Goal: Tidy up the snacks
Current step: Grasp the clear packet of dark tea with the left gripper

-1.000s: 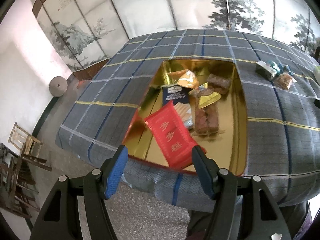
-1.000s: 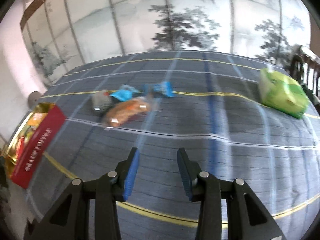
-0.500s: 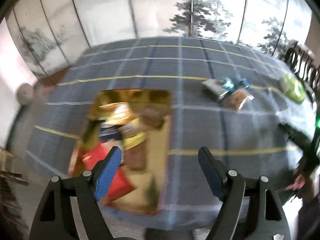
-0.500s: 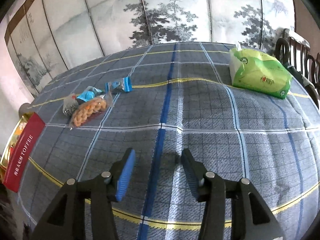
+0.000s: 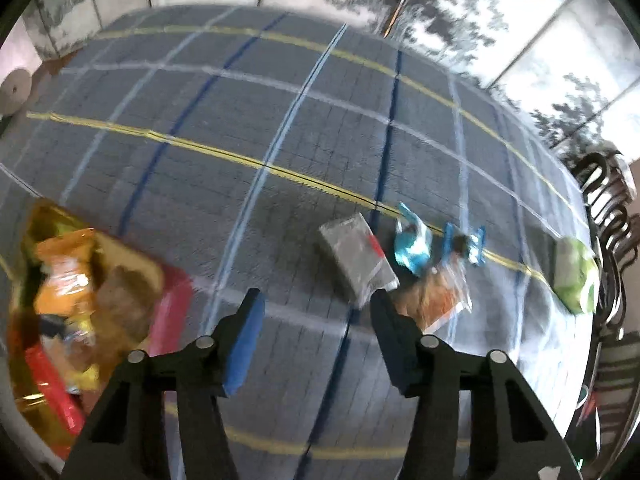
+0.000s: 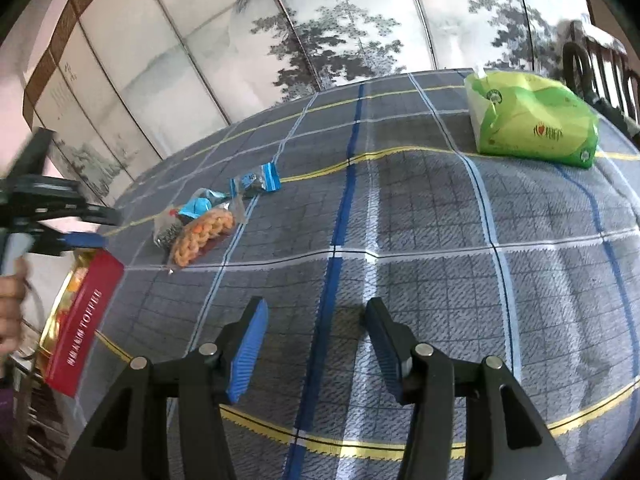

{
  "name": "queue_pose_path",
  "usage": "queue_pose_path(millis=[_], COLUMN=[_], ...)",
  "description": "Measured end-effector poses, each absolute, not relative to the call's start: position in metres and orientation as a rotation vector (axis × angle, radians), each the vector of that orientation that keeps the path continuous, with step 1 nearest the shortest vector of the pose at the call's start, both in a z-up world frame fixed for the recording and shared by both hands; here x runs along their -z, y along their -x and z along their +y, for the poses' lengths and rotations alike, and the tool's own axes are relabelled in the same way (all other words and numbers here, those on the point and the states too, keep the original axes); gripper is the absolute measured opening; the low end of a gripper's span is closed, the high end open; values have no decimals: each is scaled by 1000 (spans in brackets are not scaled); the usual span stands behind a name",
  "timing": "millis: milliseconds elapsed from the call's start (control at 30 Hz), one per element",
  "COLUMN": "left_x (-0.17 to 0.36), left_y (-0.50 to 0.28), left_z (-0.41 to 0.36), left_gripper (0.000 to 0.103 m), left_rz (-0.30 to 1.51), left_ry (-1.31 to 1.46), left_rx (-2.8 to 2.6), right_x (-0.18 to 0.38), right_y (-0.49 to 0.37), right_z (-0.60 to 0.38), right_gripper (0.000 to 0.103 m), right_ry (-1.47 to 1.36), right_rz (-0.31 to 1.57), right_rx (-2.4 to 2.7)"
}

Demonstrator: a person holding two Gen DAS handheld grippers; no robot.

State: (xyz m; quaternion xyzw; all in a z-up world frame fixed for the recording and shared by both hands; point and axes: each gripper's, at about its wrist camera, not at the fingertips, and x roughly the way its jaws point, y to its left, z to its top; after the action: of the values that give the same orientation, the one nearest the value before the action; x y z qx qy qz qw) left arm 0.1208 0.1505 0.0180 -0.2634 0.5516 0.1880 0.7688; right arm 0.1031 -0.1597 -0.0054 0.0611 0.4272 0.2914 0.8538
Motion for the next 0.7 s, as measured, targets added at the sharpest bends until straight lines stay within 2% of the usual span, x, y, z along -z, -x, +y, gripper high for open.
queue_pose_path(millis=[100,233,700], left_x=[5,15,25], left_y=[-135,-144,-171], left_z=[159,165,163], left_gripper=[44,47,46], left_rz=[1241,1226,1224], left_ry=[676,739,710], left_rx=[-400,-417,-489], right_x=[5,4,3], right_y=[-103,-103,-100], right_z=[-163,-165,-168], right_gripper=[52,52,52], right_ry=[-166,-182,-192], right_rz=[889,883,871], right_rx=[-636,-659,-698])
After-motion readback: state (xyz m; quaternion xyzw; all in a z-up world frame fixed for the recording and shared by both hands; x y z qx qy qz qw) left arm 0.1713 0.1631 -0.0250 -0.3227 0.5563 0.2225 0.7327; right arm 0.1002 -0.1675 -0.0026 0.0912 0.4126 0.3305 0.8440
